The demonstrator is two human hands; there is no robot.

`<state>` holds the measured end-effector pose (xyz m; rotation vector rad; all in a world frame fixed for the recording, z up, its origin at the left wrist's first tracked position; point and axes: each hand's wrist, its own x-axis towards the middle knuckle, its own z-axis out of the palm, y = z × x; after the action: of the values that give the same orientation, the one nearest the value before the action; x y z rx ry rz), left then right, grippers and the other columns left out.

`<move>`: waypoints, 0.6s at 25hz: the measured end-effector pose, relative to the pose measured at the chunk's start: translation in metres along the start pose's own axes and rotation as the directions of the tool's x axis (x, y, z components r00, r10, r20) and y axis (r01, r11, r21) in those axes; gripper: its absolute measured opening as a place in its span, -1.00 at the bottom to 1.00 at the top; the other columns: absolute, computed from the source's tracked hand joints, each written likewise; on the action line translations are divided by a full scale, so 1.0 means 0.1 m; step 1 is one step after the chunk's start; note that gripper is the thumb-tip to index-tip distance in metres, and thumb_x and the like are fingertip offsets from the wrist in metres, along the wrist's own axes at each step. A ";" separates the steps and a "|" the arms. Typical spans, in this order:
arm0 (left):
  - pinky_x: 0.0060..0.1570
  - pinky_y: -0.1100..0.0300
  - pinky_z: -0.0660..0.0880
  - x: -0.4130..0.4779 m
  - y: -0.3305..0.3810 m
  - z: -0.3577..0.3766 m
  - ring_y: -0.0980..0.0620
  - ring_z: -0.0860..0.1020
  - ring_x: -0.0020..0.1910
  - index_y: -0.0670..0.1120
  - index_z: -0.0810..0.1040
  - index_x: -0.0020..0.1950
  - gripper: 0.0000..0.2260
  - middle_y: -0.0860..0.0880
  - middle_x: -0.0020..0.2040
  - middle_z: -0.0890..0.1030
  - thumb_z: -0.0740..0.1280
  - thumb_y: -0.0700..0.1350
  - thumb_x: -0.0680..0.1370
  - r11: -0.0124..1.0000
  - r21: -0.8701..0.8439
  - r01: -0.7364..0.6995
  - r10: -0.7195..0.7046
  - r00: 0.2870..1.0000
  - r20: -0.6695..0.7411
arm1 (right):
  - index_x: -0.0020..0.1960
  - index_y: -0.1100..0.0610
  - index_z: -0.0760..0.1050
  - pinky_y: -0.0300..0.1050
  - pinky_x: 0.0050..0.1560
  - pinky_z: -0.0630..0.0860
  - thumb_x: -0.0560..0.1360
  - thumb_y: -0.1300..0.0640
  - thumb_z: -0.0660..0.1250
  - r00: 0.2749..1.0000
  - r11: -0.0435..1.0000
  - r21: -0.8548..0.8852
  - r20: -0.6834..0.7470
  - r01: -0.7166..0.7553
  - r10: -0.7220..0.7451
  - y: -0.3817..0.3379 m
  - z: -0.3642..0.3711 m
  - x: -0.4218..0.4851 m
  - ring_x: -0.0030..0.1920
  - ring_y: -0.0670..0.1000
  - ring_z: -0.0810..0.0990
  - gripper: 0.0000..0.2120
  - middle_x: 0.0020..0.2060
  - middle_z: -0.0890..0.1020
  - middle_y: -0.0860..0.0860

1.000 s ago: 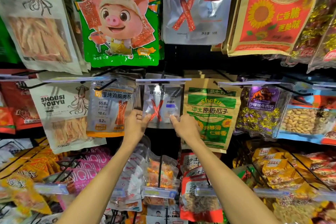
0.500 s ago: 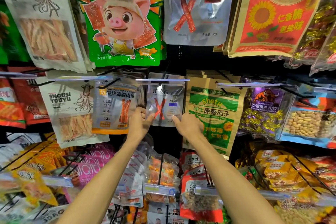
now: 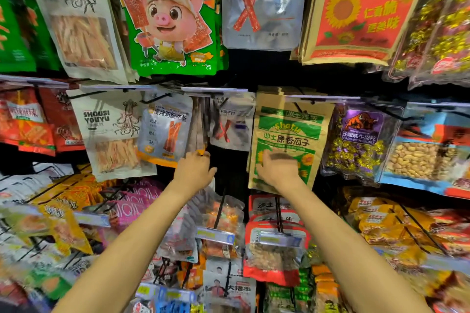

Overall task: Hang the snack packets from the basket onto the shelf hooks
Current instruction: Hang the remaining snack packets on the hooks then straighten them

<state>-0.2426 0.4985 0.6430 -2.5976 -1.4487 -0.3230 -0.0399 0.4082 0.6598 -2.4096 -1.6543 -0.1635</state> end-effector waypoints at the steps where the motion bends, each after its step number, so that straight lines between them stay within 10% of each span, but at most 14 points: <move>1: 0.03 -0.03 0.48 -0.03 0.05 0.02 -0.22 0.46 0.23 -0.17 0.38 0.39 -0.54 -0.20 0.19 0.54 0.19 0.11 0.63 1.000 0.025 -0.001 0.001 1.000 -0.008 | 0.27 0.16 0.42 -0.13 -0.14 0.37 0.62 -0.13 0.09 0.999 0.994 -0.108 0.007 0.032 -0.031 0.06 -0.04 -0.08 0.14 0.14 0.56 -0.57 0.16 0.55 0.11; 15: 0.01 -0.03 0.48 -0.24 1.18 -0.08 -0.20 0.46 0.23 -0.13 0.35 0.38 -0.55 -0.16 0.18 0.55 0.19 0.13 0.62 0.999 -0.037 -0.008 0.007 1.000 -0.023 | 0.33 0.21 0.35 0.05 0.03 0.48 0.59 -0.06 0.22 0.999 0.996 -0.085 -0.028 -0.020 0.018 1.24 -0.47 -0.73 0.26 0.20 0.46 -0.56 0.23 0.50 0.16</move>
<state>-0.1550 0.4153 0.6412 -2.6190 -1.4385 -0.3817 0.0505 0.2880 0.6757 -2.4722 -1.6444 -0.2676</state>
